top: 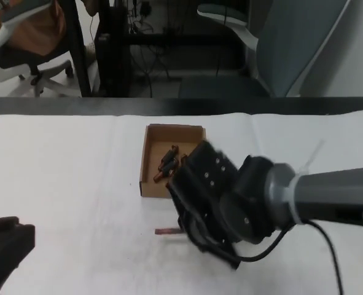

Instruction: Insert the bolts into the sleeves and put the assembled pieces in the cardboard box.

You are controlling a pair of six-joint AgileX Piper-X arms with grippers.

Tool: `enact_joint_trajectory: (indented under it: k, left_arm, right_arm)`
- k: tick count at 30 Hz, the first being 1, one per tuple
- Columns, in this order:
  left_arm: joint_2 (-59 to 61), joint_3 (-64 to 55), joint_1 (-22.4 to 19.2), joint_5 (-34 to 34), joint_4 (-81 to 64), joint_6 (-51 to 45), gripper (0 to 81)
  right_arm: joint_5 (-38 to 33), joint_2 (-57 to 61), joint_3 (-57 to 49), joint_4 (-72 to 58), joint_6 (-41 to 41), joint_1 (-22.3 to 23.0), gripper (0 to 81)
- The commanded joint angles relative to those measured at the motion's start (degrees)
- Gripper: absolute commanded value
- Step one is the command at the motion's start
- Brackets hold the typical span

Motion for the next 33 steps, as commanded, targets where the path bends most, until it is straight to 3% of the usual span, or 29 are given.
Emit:
enact_joint_trajectory:
  k: [1,4,9,12,15,17,22,28,33]
  left_arm:
    - [-0.37,3.57,-0.2,7.42,-3.95,0.17,1.8]
    - [-0.25,11.02,-0.2,13.62,-15.2,0.17,1.8]
    - [0.2,22.12,-0.2,15.21,-40.64,-3.74,1.8]
    - [0.83,25.28,-0.2,15.39,-54.98,-9.32,1.8]
    - [3.82,27.71,-0.36,15.16,-61.94,-7.95,1.8]
    - [7.3,28.31,-1.46,15.36,-61.95,-5.39,1.8]
    - [20.18,28.46,-11.53,14.93,-70.97,-0.27,1.8]
    - [36.2,28.21,-27.88,2.11,-90.86,3.2,1.8]
    - [47.2,26.86,-34.19,-1.91,-98.83,3.2,1.8]
  right_arm:
    - [3.91,-5.89,-0.4,-0.59,-17.96,-1.57,0.6]
    - [2.74,-10.96,-0.4,-0.59,-32.07,-2.33,0.6]
    - [2.88,-21.86,-0.4,1.47,-60.21,-2.22,0.6]
    - [2.88,-28.27,-0.4,2.95,-70.41,-2.22,0.6]
    - [2.7,-33.66,-0.23,6.36,-79.17,-2.22,0.6]
    - [2.14,-35.65,-0.14,8.83,-80.43,-2.22,0.6]
    - [-0.98,-36.95,-0.16,11.36,-85.1,-1.05,0.6]
    - [-0.98,-36.95,-0.16,13.54,-89.03,1.52,0.6]
    - [-0.57,-36.95,-0.16,14.64,-90.88,3.48,0.6]
